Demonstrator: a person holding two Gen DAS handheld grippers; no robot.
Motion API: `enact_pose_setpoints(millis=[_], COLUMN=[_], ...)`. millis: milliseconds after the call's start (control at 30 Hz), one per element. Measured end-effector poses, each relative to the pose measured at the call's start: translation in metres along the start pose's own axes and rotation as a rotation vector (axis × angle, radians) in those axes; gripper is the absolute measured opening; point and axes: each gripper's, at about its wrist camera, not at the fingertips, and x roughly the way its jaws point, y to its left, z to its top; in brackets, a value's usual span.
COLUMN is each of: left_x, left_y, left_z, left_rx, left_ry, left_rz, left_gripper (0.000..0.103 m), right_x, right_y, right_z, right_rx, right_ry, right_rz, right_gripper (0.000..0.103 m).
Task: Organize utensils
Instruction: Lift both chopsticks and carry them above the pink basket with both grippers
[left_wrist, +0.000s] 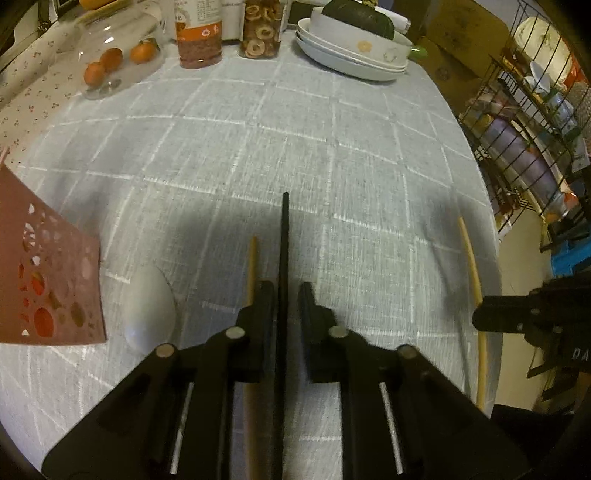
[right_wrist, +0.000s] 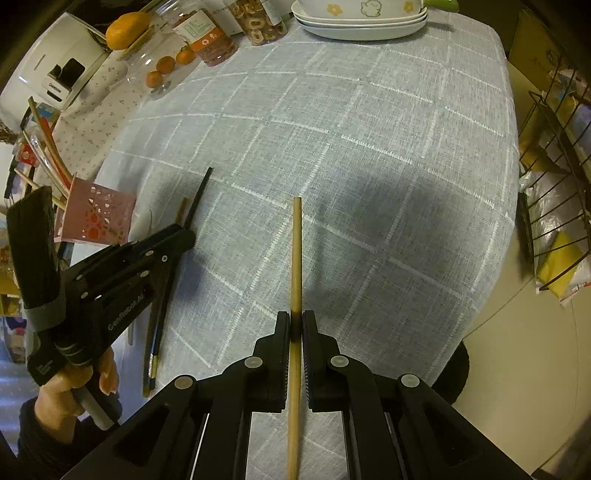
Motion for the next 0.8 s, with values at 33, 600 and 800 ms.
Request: enact_pose_setpoints(millis=[33,600,800], left_x=[0.0,-0.109,-0.152], left_y=[-0.001,0.011,0.022], left_z=[0.0,-0.015,-0.03], left_rx=[0.004,-0.007,-0.008], left_ry=[0.003,-0.171,-0.262], left_rz=[0.007,-0.026,-0.029], left_gripper=[0.006,0.006,0.006], right_x=[-0.001,-0.065,-0.094], right_y=[0.0,0.042,0.069], right_z=[0.0,-0.017,-0.027], right_rx=[0.001,-0.083,-0.167], right_ry=[-0.003,-0.211,-0.324], right_rz=[-0.002,-0.008,-0.039], right_gripper=[0.007,0.007,0.006])
